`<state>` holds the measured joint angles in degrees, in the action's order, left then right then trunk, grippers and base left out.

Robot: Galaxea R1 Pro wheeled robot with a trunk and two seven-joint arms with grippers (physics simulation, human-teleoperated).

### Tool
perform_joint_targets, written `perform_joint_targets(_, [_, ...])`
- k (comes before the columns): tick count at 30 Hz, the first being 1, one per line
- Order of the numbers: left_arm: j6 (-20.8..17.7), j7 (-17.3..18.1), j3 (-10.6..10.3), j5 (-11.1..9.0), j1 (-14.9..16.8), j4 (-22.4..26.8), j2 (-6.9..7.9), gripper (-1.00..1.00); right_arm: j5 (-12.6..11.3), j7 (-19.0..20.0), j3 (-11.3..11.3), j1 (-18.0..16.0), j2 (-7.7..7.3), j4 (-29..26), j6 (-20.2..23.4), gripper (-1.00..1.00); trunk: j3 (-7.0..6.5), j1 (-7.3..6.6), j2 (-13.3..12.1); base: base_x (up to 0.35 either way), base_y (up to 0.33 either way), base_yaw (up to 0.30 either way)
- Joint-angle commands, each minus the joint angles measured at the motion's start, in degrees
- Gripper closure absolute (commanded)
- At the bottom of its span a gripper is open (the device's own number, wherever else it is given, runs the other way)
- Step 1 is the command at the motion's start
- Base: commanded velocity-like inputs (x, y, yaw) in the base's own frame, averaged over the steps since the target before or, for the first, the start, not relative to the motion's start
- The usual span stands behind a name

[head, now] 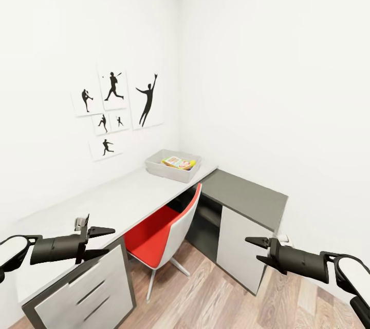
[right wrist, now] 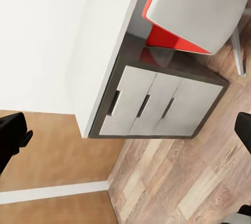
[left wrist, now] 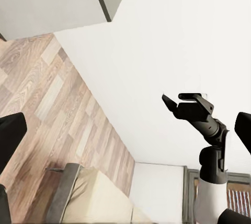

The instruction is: Put all the toys in the child's room - the three board games (two on the bed and one on the table), the two jigsaw puzzles on the table, and the tennis ball on the table - inside the toy box on the table in the child's room.

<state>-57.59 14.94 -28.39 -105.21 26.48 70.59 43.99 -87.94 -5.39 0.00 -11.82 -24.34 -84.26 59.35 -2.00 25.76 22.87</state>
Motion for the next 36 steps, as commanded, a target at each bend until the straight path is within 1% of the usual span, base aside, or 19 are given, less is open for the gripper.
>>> perform_joint_targets(1, [0.02, 0.58, -0.17, 0.35, 0.06, -0.06, 0.05, -1.00, -0.56, -0.54, 0.00, -0.02, -0.01, -0.03, 0.15, -1.00, -0.04, 0.02, 0.04, -0.018, 0.114, -0.177])
perform_joint_targets(11, [0.02, 0.57, -0.17, 0.35, 0.07, -0.03, 0.05, -1.00, -0.56, -0.57, 0.00, 0.02, -0.01, -0.03, 0.15, -1.00, -0.73, 0.02, 0.04, -0.004, 0.095, -0.177])
perform_joint_targets(36, [0.10, 0.53, -0.17, 0.35, 0.06, -0.06, 0.05, -1.00, -0.47, -0.59, 0.00, 0.04, -0.01, -0.03, 0.15, -1.00, -2.44, 0.02, 0.04, 0.000, 0.003, -0.177])
